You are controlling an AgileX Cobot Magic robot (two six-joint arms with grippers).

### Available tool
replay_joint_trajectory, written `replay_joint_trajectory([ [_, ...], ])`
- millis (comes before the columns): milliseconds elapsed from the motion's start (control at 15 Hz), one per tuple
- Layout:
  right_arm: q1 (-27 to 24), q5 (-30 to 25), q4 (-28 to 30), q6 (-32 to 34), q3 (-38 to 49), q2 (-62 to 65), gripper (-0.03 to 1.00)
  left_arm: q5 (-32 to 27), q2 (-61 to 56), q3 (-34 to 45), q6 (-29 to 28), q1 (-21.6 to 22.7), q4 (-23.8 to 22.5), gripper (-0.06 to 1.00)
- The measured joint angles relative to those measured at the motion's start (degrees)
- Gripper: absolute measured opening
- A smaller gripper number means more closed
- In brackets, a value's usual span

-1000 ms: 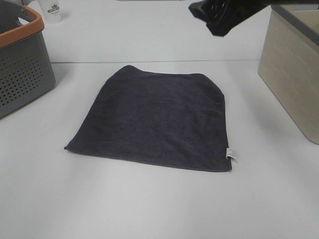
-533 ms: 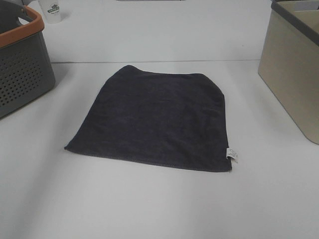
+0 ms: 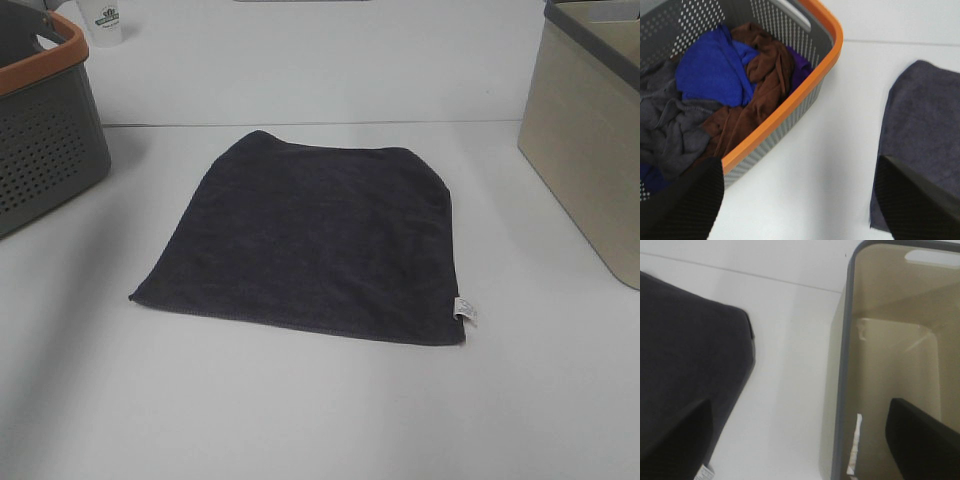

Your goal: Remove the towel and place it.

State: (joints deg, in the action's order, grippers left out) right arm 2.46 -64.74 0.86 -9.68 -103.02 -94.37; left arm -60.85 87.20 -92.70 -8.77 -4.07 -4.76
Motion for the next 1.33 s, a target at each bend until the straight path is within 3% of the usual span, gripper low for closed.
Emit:
replay_joint_trajectory([
  [200,0.00,-4.41,2.64,-3.27,-0.46,0.06,0.90,-4.35,-0.86,0.06,0.17,1.49,-1.32,0.77],
  [333,0.00,-4.53,2.92,-4.24,6.19,4.53,0.89,-6.99,-4.53,3.61,-0.40,1.66,-3.38,0.77],
  [867,0.00,-5.16,1.83,-4.24,35.52,26.18,0.88,-3.21,-28.02,31.80,-0.40,1.66,-4.76,0.76],
  [1067,0.00,-5.16,0.74,-3.84,43.54,34.38,0.88,-3.15,-38.10,39.94,-0.40,1.66,-3.50,0.76],
  [1333,0.00,-3.09,-0.86,-2.75,56.32,51.45,0.88,-4.13,-57.35,52.08,-0.40,1.66,1.49,0.76],
])
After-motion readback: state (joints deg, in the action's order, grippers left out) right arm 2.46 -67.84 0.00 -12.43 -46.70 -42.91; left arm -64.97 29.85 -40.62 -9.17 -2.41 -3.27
